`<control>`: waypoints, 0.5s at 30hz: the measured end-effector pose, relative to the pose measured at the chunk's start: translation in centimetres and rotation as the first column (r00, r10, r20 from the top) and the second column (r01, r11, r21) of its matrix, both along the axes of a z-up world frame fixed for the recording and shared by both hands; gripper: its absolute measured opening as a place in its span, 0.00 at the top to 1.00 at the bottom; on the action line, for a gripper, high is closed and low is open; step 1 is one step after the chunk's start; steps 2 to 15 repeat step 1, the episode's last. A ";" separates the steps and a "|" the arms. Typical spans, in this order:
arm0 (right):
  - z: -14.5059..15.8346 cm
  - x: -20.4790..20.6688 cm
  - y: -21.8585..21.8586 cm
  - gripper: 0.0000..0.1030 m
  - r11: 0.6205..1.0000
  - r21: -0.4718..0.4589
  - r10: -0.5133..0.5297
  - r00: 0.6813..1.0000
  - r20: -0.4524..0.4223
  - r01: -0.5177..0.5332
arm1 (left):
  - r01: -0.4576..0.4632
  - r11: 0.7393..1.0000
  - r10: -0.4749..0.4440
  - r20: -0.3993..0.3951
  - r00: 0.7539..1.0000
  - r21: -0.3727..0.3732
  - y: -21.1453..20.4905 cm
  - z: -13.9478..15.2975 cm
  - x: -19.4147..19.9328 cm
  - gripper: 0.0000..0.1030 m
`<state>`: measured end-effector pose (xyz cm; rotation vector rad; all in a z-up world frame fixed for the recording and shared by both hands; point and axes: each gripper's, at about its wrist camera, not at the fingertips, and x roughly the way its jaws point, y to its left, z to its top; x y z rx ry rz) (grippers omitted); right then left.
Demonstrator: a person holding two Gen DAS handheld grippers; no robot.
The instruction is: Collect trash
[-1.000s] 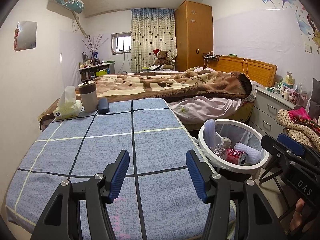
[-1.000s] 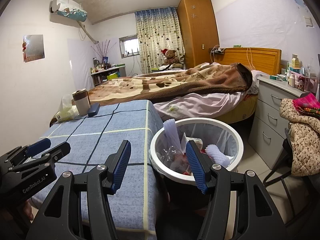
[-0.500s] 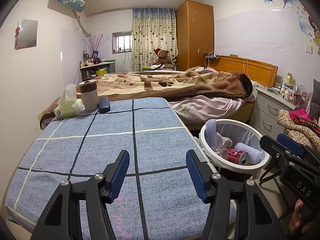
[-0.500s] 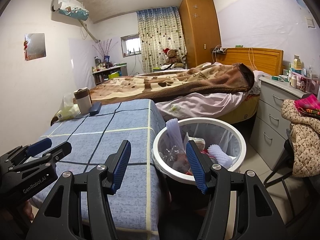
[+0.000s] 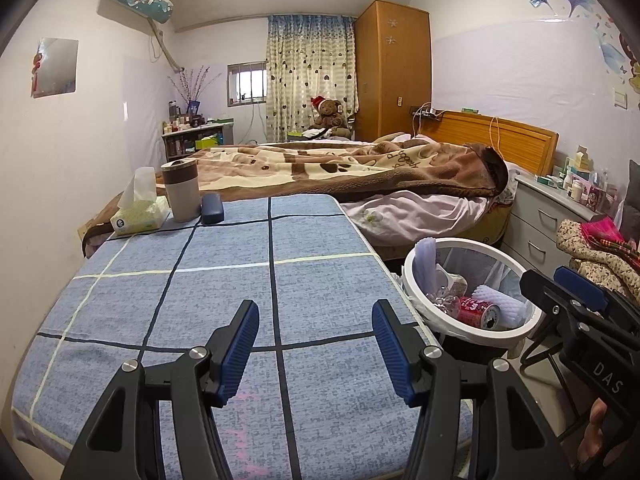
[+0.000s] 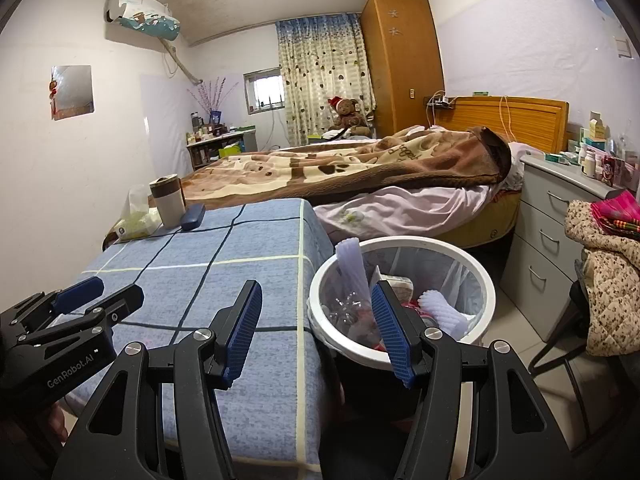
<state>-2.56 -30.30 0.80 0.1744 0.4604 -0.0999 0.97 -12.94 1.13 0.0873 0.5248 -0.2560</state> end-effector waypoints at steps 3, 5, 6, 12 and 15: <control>0.1 0.0 0.0 0.43 1.000 -0.001 0.001 1.000 0.001 -0.001 | -0.002 1.000 0.002 -0.001 1.000 0.000 0.0 0.0 0.0 0.43; 0.1 0.0 0.0 0.43 1.000 -0.001 0.001 1.000 0.001 -0.001 | -0.002 1.000 0.002 -0.001 1.000 0.000 0.0 0.0 0.0 0.43; 0.1 0.0 0.0 0.43 1.000 -0.001 0.001 1.000 0.001 -0.001 | -0.002 1.000 0.002 -0.001 1.000 0.000 0.0 0.0 0.0 0.43; 0.1 0.0 0.0 0.43 1.000 -0.001 0.001 1.000 0.001 -0.001 | -0.002 1.000 0.002 -0.001 1.000 0.000 0.0 0.0 0.0 0.43; 0.1 0.0 0.0 0.43 1.000 -0.001 0.001 1.000 0.001 -0.001 | -0.002 1.000 0.002 -0.001 1.000 0.000 0.0 0.0 0.0 0.43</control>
